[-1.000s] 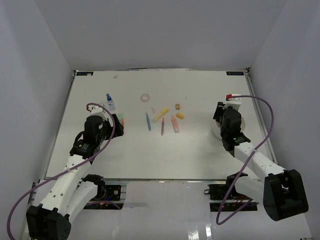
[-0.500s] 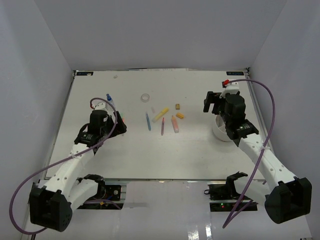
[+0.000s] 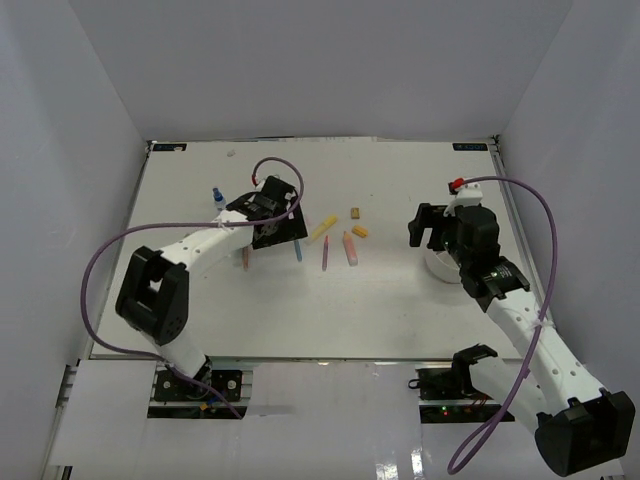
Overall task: Sort the stationery into containers
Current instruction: Place the pen in the storage box, then pick up the pen from the center of the board.
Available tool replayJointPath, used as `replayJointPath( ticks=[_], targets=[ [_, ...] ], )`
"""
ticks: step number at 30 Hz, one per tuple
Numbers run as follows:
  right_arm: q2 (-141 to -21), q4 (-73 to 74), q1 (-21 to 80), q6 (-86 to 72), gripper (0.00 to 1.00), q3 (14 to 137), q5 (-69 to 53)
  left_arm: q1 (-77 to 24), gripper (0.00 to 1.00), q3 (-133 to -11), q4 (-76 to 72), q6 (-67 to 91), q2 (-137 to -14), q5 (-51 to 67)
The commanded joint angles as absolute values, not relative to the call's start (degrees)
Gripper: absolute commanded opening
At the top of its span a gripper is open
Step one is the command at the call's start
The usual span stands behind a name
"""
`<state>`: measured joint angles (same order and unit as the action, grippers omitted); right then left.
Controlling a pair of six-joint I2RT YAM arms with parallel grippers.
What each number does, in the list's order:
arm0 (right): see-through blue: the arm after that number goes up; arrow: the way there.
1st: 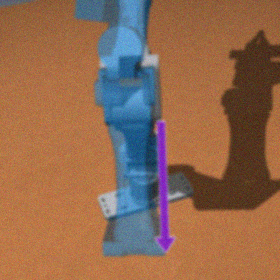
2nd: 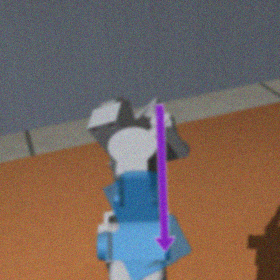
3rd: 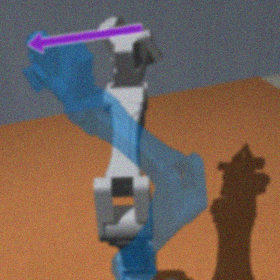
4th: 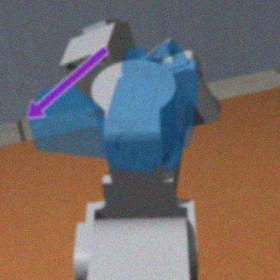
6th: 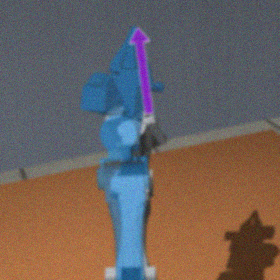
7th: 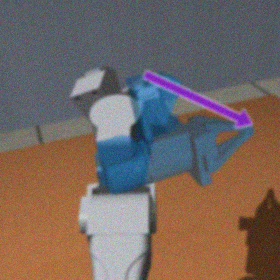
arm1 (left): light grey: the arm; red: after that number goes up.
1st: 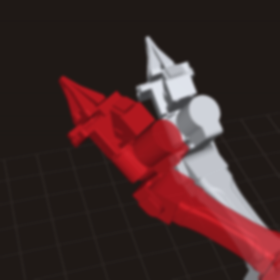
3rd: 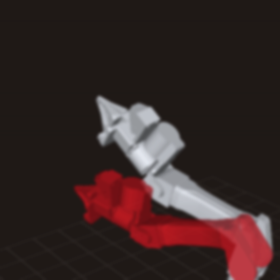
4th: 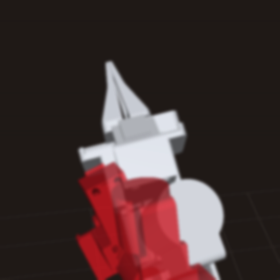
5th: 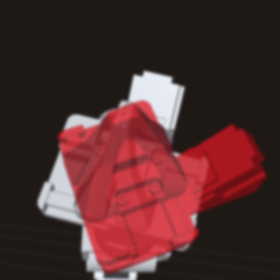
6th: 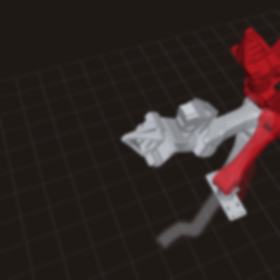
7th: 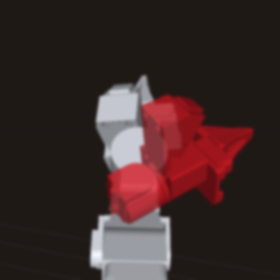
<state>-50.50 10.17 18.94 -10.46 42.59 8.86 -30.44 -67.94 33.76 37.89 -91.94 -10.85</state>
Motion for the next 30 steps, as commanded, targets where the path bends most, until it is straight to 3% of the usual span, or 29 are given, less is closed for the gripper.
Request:
replayJointPath(
  ticks=[1,15,27,30],
  targets=[
    [-49.2,10.7,19.2,-11.9,0.90,40.9,6.9,-33.7,0.98,-74.1,40.7,41.6,-97.3,-16.7],
    [-46.5,10.0,19.2,-11.9,0.90,37.5,6.5,-36.8,0.86,-82.3,43.5,43.8,-110.3,-18.4],
    [-45.9,9.8,19.2,-11.8,0.90,36.6,5.9,-36.8,0.65,-82.1,41.9,43.8,-113.1,-18.5],
    [-45.6,9.8,19.2,-11.7,0.90,36.2,5.8,-36.8,0.54,-81.0,41.0,43.9,-112.9,-18.4]
  ],
)
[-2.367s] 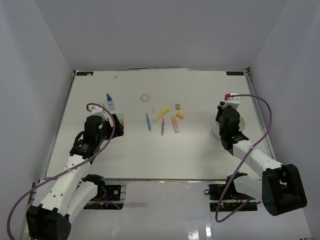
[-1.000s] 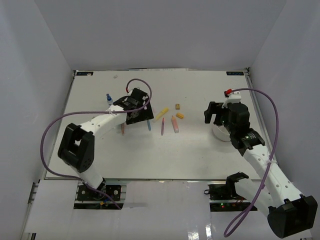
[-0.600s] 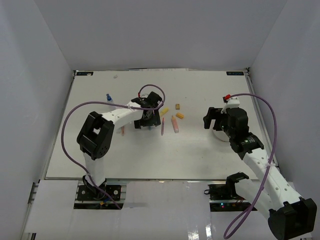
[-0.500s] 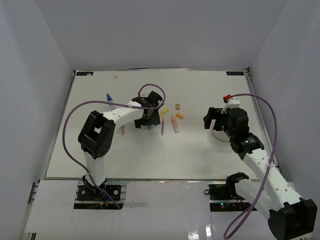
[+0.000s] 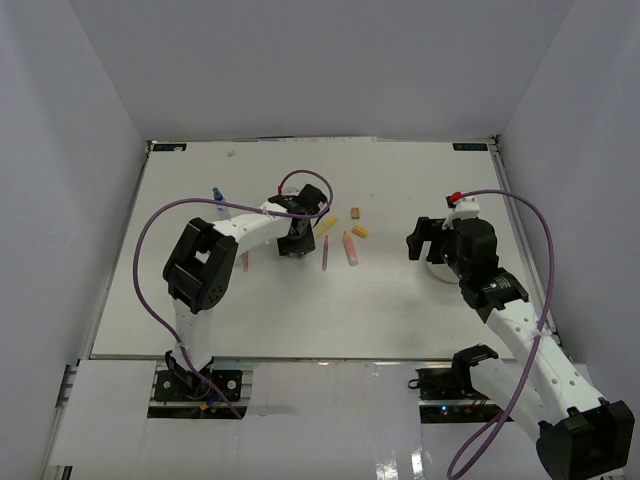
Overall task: Sort the stationery into containers
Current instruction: Pick up the pen from the center of the board, then place the pen in the storage box.
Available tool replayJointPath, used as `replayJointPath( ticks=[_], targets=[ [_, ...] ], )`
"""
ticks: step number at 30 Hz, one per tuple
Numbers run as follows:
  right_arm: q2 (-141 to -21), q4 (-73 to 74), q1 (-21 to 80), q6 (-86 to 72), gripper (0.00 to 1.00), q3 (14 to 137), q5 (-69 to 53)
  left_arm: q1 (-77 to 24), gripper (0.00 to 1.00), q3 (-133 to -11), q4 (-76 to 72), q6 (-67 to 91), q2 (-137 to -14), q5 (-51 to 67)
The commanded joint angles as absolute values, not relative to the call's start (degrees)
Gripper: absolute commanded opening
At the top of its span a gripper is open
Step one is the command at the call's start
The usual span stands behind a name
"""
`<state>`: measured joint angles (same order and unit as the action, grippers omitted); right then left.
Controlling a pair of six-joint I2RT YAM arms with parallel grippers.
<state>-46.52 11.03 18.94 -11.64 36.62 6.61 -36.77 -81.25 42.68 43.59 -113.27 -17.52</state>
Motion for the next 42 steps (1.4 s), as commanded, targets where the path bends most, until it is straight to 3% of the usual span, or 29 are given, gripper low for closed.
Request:
replayJointPath(
  ticks=[1,10,15,21,28,36,42],
  targets=[
    [-45.6,9.6,19.2,-11.8,0.90,36.1,5.8,-36.8,0.52,-80.8,40.9,43.9,-112.8,-18.3],
    [-45.8,9.8,19.2,-11.7,0.90,36.5,5.2,-36.8,0.39,-76.9,39.7,44.3,-111.3,-18.4],
    [-45.9,9.9,19.2,-11.4,0.90,36.9,2.9,-36.8,0.22,-75.9,39.5,44.1,-109.9,-18.5],
    [-47.6,9.8,19.2,-11.9,0.90,39.3,-3.4,-36.8,0.14,-72.4,37.5,41.2,-102.7,-18.5],
    [-51.8,6.8,22.3,-16.3,0.91,44.5,-10.1,-36.8,0.00,-57.9,17.2,25.0,-85.5,-12.1],
    [-61.9,2.4,30.0,-21.5,0.93,54.2,-14.4,-36.8,0.00,-43.4,1.3,4.2,-65.9,2.8],
    [-69.8,1.8,35.1,-23.9,0.93,62.4,-16.3,-36.9,0.00,-40.2,-2.8,-2.9,-59.9,9.7]
  ],
)
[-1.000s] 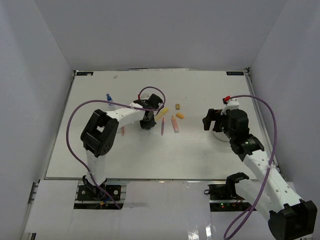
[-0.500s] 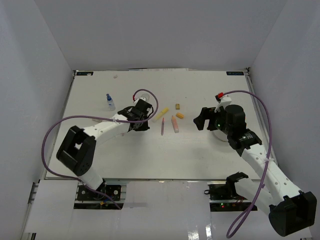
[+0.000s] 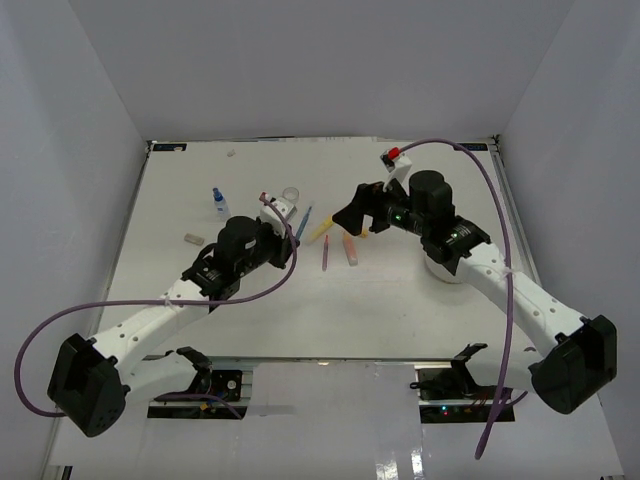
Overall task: Sort the stationery into containers
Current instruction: Place the pen in the storage box.
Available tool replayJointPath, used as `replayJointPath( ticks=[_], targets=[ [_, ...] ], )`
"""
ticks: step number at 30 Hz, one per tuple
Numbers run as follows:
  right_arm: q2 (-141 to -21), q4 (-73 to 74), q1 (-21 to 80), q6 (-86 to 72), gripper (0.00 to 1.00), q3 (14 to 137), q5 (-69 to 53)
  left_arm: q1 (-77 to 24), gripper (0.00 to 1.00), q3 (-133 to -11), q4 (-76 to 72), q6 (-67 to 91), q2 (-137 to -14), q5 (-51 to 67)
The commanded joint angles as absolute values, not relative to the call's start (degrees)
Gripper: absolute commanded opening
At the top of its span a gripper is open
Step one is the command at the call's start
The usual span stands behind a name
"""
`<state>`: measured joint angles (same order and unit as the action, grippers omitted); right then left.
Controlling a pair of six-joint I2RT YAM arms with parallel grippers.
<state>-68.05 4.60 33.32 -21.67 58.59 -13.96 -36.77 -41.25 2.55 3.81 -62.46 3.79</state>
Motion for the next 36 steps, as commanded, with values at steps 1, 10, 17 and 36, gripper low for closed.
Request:
replayJointPath(
  ticks=[1,10,17,36],
  targets=[
    [-71.5,1.7,36.1,-24.1,0.94,64.0,-16.4,-36.9,0.00,-39.3,-3.1,-4.4,-58.7,10.1],
    [-79.4,1.1,40.7,-25.0,0.99,69.9,-16.4,-36.9,0.00,-34.8,-6.8,-6.2,-55.5,13.4],
    [-82.2,0.6,42.2,-25.4,0.88,71.5,-17.1,-36.9,0.00,-34.5,-7.2,-6.8,-54.3,12.2],
    [-82.4,-0.9,42.9,-24.9,0.08,70.7,-16.8,-36.9,0.13,-33.6,-7.6,-7.3,-53.6,13.3]
  ],
)
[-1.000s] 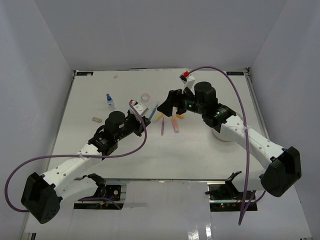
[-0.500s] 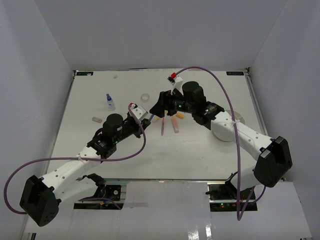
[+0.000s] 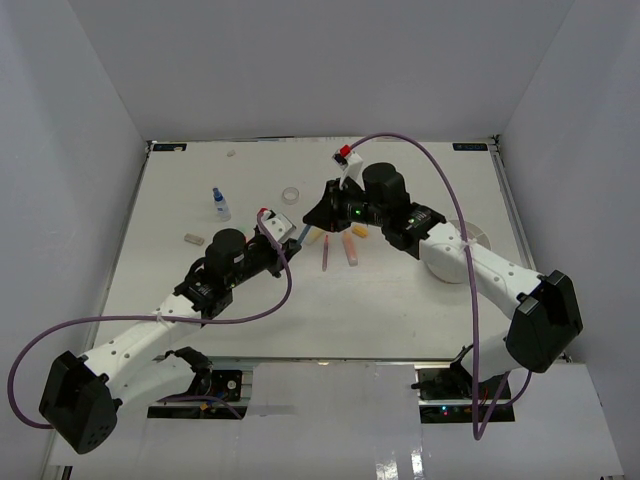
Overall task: Sort the stationery into containers
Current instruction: Place the pen in the storage box.
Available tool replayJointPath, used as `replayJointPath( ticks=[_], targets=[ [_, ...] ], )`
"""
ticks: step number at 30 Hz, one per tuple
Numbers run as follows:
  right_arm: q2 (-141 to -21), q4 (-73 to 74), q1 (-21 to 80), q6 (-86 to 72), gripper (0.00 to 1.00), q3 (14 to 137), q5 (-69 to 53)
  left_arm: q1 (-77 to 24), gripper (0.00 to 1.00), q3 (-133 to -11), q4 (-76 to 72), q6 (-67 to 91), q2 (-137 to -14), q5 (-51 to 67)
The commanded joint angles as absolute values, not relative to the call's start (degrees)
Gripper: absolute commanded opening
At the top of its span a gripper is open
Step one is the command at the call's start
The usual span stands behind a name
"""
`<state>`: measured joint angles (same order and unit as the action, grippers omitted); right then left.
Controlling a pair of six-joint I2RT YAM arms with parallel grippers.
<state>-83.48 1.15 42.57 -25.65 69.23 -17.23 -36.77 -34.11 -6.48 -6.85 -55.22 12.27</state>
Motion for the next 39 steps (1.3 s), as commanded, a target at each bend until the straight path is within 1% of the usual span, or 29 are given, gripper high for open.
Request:
replayJointPath(
  ticks=[1,3,4,5,6,7,9,12,13,14,15,17,18,24,28,34,39],
  targets=[
    [-82.3,-0.3,42.9,-24.5,0.08,70.6,-16.6,-36.9,0.18,-33.7,-7.6,-7.3,-53.6,13.0],
    [-81.5,-0.1,42.9,-23.7,0.08,70.3,-15.2,-36.9,0.32,-33.7,-7.6,-7.1,-53.7,12.5],
    [-81.0,0.3,42.9,-23.2,0.08,70.1,-14.3,-36.9,0.51,-33.6,-7.6,-6.9,-53.7,11.3],
    [-80.5,2.8,42.9,-21.6,0.08,70.0,-12.9,-36.9,0.59,-33.7,-7.4,-6.2,-54.0,10.4],
    [-79.3,3.7,42.8,-20.6,0.08,69.4,-9.4,-36.9,0.65,-33.9,-7.3,-5.8,-54.2,9.5],
    [-78.5,4.6,42.6,-19.6,0.08,69.1,-7.3,-36.9,0.75,-34.1,-6.9,-5.4,-54.5,7.6],
    [-76.3,8.4,41.8,-16.5,0.08,68.6,-0.4,-36.8,0.82,-34.7,-6.3,-3.7,-55.5,5.0],
    [-74.2,15.0,39.4,-14.0,0.08,68.4,10.1,-36.8,0.88,-36.6,-4.0,-0.5,-57.6,-3.3],
    [-73.7,16.5,38.4,-13.5,0.08,68.3,12.3,-36.8,0.93,-37.2,-2.6,0.0,-58.2,-7.2],
    [-72.5,19.0,37.6,-13.3,0.08,67.9,16.2,-36.7,0.96,-37.7,-1.8,1.7,-59.0,-8.9],
    [-71.9,20.0,35.4,-12.7,0.08,66.9,17.9,-36.7,0.98,-38.9,-0.9,3.5,-60.7,-10.8],
    [-69.5,21.4,33.0,-12.4,0.08,65.4,21.2,-36.1,0.98,-40.5,3.2,5.4,-62.7,-14.7],
    [-68.7,21.8,30.1,-12.1,0.08,63.6,21.8,-35.8,0.98,-42.0,4.3,7.3,-64.4,-15.5],
    [-64.9,21.9,20.2,-11.8,0.08,57.8,22.3,-31.3,0.98,-45.3,10.6,13.8,-68.2,-15.2],
    [-65.0,21.9,18.4,-11.9,0.08,57.0,24.4,-30.0,0.98,-45.6,12.0,15.6,-68.5,-14.3],
    [-67.1,21.5,16.8,-12.5,0.08,55.5,26.4,-29.5,0.98,-45.9,13.9,16.8,-68.4,-16.5],
    [-68.1,18.9,16.1,-12.7,0.08,53.6,26.9,-29.4,0.98,-45.8,13.9,17.0,-68.6,-16.7]
  ],
)
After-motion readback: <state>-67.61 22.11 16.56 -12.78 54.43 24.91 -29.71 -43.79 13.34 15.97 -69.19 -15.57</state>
